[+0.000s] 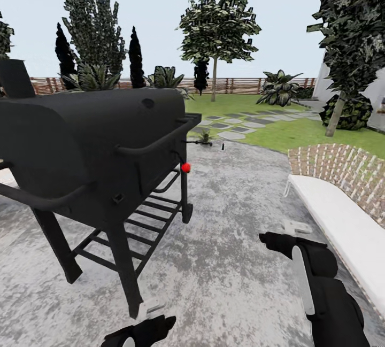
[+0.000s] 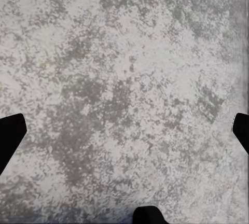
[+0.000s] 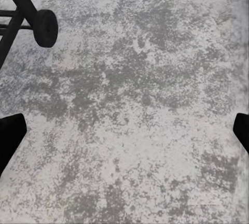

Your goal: Pick up the pesticide atomizer in the garden and spray insectifuge to fully cover both potted plants in the garden.

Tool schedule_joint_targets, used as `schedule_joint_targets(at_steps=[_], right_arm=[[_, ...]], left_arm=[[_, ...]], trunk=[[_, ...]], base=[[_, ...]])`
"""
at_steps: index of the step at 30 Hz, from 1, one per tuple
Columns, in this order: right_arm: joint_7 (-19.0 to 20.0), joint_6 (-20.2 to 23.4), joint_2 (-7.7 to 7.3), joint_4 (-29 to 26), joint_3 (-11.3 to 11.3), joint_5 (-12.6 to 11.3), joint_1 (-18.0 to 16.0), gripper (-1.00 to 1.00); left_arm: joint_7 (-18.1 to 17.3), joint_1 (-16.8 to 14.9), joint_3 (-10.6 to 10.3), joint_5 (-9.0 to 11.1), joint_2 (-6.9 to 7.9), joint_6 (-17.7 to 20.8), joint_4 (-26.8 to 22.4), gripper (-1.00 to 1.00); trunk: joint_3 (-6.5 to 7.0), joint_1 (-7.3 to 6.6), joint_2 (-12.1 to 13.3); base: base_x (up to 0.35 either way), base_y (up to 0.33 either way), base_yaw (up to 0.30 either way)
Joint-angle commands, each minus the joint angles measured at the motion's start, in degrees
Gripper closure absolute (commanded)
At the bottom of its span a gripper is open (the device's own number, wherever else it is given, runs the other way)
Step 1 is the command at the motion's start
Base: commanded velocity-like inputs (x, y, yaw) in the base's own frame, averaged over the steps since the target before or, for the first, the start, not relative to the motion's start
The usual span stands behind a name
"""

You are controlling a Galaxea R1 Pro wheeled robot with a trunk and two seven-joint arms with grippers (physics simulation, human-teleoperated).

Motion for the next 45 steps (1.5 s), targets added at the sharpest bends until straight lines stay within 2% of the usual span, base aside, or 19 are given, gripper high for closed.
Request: schedule_joint_targets(at_steps=[1, 4, 5, 7, 10, 12, 19, 34, 45], right_arm=[[1.9, 0.2, -0.39, 0.0, 0.0, -0.1, -0.1, -1.00], [8.2, 0.2, -1.92, 0.0, 0.0, 0.0, -0.1, -1.00], [11.2, 0.2, -3.09, 0.0, 0.0, 0.0, -0.2, -1.00], [14.8, 0.2, -5.09, 0.0, 0.0, 0.0, -0.3, -1.00], [18.2, 0.2, -6.99, 0.0, -0.1, 0.0, -0.2, -1.00], [19.4, 0.2, -7.45, 0.0, -0.1, -0.1, -0.2, -1.00], [20.8, 0.2, -7.89, 0.0, 0.2, -0.1, 0.1, -1.00], [20.9, 0.2, -7.85, 0.0, 1.5, 0.0, 0.4, -1.00], [20.9, 0.2, -7.85, 0.0, 1.6, 0.0, 0.4, -1.00]], left_arm=[[0.6, 0.0, -0.1, 0.6, 0.02, 0.2, -0.1, -1.00], [0.6, 0.0, -0.1, 0.6, 0.00, 0.2, -0.1, -1.00], [0.6, 0.0, -0.2, 0.6, -0.02, 0.2, -0.1, -1.00], [0.6, 0.0, -0.2, 0.7, -0.09, 0.2, -0.1, -1.00], [0.6, 0.0, -0.2, 0.6, -0.18, 0.2, 0.0, -1.00], [0.6, 0.0, -0.3, 0.6, -0.21, 0.2, 0.0, -1.00], [0.6, -0.1, -0.1, 0.6, -0.27, 0.1, 0.9, -1.00], [0.6, -0.1, -0.1, 0.5, -0.24, 0.1, 1.0, -1.00], [0.7, -0.2, 0.1, 0.7, -0.01, 0.1, 1.1, -1.00]], trunk=[[-0.07, 0.03, 0.0], [-0.07, 0.03, 0.0], [-0.07, 0.03, 0.0], [-0.07, 0.03, 0.0], [-0.07, 0.03, 0.0], [-0.07, 0.03, 0.0], [-0.07, 0.03, 0.0], [-0.07, 0.03, 0.0], [-0.07, 0.03, 0.0]], base=[[0.326, -0.150, -0.278], [0.327, -0.152, -0.279], [0.327, -0.156, -0.279], [0.326, -0.163, -0.248], [0.322, -0.177, -0.120], [0.316, -0.186, -0.047], [0.304, -0.204, -0.010], [0.280, -0.235, 0.000], [0.261, -0.247, 0.000]])
